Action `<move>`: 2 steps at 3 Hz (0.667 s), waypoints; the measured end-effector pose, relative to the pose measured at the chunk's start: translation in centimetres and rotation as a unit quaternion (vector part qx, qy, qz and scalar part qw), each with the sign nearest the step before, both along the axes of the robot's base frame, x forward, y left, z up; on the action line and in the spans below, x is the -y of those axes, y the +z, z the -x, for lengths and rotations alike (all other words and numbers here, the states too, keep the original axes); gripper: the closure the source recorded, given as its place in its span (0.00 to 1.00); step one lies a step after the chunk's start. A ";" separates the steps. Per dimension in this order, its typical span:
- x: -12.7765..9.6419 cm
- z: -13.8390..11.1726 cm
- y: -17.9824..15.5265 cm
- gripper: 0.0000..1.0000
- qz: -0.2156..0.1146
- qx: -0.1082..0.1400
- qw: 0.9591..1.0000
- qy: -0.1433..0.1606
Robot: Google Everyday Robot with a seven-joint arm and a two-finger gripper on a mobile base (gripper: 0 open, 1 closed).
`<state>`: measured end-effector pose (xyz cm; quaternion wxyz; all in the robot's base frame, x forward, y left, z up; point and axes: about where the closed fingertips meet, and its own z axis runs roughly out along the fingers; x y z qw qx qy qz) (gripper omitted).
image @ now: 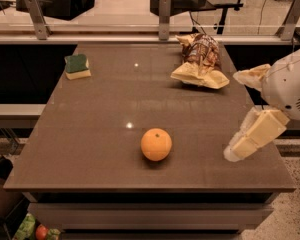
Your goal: Move orange near sponge
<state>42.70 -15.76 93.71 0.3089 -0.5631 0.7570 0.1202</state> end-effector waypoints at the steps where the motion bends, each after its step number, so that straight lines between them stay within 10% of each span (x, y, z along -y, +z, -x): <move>1: -3.0 -0.5 -2.1 0.00 -0.065 0.002 0.998 0.009; 2: -5.3 -1.1 -4.0 0.00 -0.099 0.001 0.995 0.008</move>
Offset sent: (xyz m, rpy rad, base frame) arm 0.0220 0.0786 -0.0677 0.2896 0.0061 0.0075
